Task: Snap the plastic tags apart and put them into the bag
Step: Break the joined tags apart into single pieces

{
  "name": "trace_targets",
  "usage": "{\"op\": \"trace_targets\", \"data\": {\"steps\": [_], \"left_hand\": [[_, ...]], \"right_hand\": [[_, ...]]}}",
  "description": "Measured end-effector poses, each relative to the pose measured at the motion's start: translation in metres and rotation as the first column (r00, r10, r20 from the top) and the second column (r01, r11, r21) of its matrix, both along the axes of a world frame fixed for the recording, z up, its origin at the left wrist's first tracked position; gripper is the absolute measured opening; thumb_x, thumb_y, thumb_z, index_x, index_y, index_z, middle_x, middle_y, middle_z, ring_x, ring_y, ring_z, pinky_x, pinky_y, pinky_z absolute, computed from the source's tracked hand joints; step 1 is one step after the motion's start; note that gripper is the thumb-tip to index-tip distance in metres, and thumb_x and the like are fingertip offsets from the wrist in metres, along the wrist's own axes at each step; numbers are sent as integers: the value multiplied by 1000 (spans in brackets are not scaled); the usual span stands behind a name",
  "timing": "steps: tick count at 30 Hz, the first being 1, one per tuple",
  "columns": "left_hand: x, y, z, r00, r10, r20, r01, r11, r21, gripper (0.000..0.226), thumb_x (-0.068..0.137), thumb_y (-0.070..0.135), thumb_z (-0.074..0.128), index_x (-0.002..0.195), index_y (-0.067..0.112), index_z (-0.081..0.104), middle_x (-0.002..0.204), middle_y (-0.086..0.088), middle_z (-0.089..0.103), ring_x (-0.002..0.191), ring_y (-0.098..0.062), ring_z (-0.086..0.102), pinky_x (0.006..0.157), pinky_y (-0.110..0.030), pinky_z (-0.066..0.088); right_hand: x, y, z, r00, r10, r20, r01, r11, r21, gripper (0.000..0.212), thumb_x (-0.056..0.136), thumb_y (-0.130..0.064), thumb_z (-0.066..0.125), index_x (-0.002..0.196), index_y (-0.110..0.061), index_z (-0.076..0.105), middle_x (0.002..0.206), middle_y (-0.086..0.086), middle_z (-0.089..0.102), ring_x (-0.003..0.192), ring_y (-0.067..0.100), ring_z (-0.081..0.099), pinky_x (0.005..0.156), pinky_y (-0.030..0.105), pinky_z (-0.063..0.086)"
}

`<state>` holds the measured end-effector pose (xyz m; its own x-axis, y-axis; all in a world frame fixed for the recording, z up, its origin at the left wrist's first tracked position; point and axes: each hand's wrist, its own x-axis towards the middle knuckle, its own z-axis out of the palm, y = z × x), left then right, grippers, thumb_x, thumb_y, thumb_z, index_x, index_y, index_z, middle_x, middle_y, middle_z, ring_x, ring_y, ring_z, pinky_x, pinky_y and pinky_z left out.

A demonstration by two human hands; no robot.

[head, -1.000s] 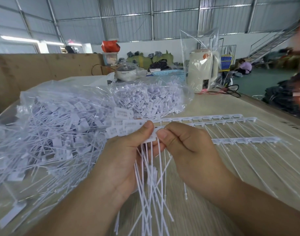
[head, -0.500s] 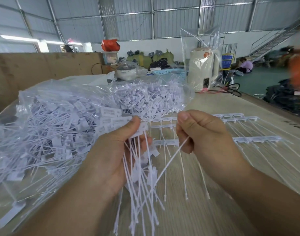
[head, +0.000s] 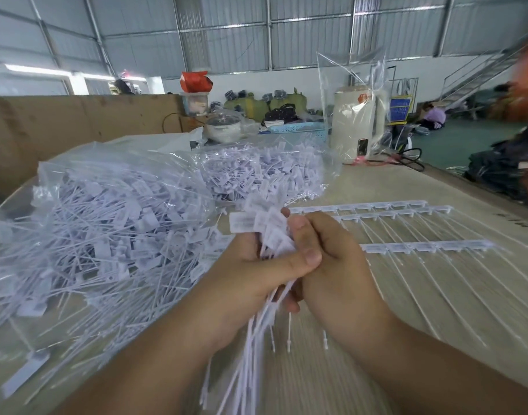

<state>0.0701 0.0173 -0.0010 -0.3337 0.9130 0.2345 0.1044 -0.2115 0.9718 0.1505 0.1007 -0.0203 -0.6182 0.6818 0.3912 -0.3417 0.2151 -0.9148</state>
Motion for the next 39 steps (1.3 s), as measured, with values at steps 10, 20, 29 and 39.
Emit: {"op": "trace_targets", "data": {"steps": [10,20,29,39], "left_hand": [[-10,3,-6,923,33,-383,-120,971,-206,30,80,-10,56,90,16,69,61,9,66,45,-11,58,45,-21,45],[-7,9,-17,689,106,-717,-217,974,-64,30,80,7,50,96,33,55,78,12,64,72,2,61,59,-23,49],[-29,-4,-2,589,317,-743,-373,923,98,59,76,6,62,124,38,52,105,14,57,89,5,56,66,-12,43],[-83,-18,-3,348,220,-911,-698,709,-96,70,87,41,66,147,26,33,148,-3,30,133,-32,40,103,-46,42]], "right_hand": [[-4,3,1,973,-54,225,76,993,-94,35,98,-41,44,98,-8,57,93,18,66,87,31,67,82,53,54],[-1,2,2,984,-134,118,81,925,371,29,92,-48,43,102,-31,66,106,-16,59,108,-8,51,85,3,35],[-2,17,-9,973,78,219,-89,995,41,83,67,-90,39,140,-50,35,135,-30,48,128,-7,43,111,31,34],[2,13,-11,880,-36,474,-173,904,390,79,76,-72,22,140,-31,46,140,-15,46,124,-9,36,99,2,23]]}}
